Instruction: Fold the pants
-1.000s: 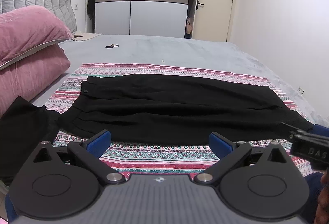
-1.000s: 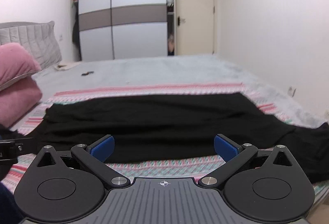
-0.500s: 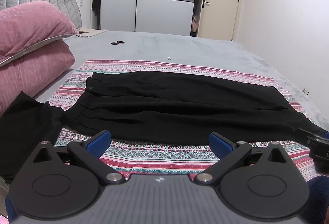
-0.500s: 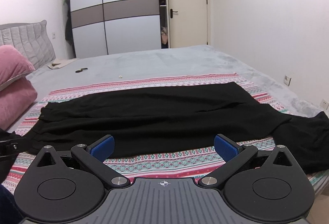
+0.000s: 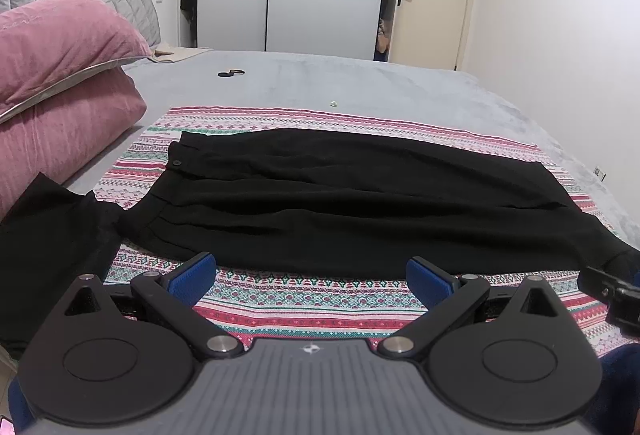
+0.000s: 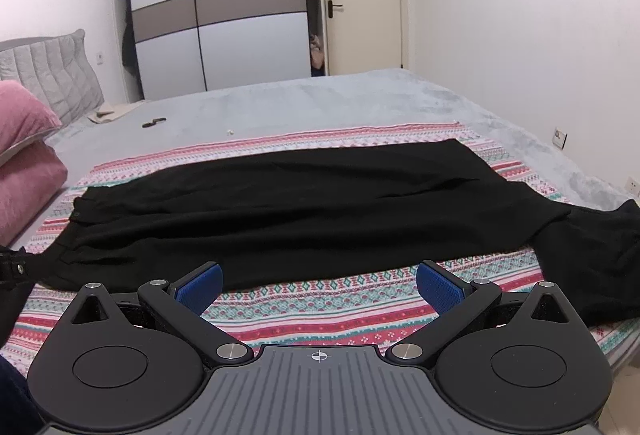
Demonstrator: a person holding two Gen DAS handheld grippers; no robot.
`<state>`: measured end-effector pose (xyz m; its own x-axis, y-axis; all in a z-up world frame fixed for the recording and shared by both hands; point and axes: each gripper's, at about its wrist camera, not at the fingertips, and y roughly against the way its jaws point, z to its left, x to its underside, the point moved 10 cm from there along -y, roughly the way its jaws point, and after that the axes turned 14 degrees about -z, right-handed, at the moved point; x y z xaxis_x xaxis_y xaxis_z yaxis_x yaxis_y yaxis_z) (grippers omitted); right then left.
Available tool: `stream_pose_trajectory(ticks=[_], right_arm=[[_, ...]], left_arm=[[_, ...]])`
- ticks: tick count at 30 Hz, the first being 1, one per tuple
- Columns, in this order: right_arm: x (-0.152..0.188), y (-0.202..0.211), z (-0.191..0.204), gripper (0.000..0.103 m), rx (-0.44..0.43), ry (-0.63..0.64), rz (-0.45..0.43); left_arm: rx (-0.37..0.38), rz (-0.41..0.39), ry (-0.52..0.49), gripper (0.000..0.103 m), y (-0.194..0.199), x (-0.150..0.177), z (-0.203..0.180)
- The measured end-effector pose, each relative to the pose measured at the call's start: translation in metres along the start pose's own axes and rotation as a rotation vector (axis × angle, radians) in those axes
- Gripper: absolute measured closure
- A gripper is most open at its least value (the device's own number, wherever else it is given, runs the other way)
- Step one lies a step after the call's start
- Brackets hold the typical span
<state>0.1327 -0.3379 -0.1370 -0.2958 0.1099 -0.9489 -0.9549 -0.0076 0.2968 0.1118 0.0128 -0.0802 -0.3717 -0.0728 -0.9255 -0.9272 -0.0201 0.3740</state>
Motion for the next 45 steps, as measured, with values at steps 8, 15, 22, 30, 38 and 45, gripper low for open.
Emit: stream_pose_trajectory(ticks=[8, 15, 22, 30, 38, 45], right_arm=[[0.010, -0.012, -0.002, 0.000, -0.002, 0.000, 0.034], [0.015, -0.027, -0.011, 0.000, 0.017, 0.019, 0.047], [0.012, -0.046, -0.023, 0.000, 0.017, 0.025, 0.059], [-0.025, -0.114, -0.154, 0.000, 0.272, -0.324, 0.105], [0.006, -0.197, -0.194, 0.000, 0.304, -0.462, 0.210], [0.024, -0.197, -0.223, 0.010, 0.398, -0.565, 0.218]], left_arm=[[-0.028, 0.029, 0.007, 0.000, -0.017, 0.006, 0.010], [-0.083, 0.030, 0.025, 0.000, -0.031, 0.006, 0.028], [-0.109, 0.070, 0.063, 0.000, -0.055, 0.007, 0.054], [-0.235, 0.112, 0.286, 0.000, -0.089, -0.004, 0.133], [-0.309, 0.171, 0.311, 0.000, -0.120, 0.009, 0.150], [-0.380, 0.250, 0.463, 0.000, -0.159, 0.033, 0.176]])
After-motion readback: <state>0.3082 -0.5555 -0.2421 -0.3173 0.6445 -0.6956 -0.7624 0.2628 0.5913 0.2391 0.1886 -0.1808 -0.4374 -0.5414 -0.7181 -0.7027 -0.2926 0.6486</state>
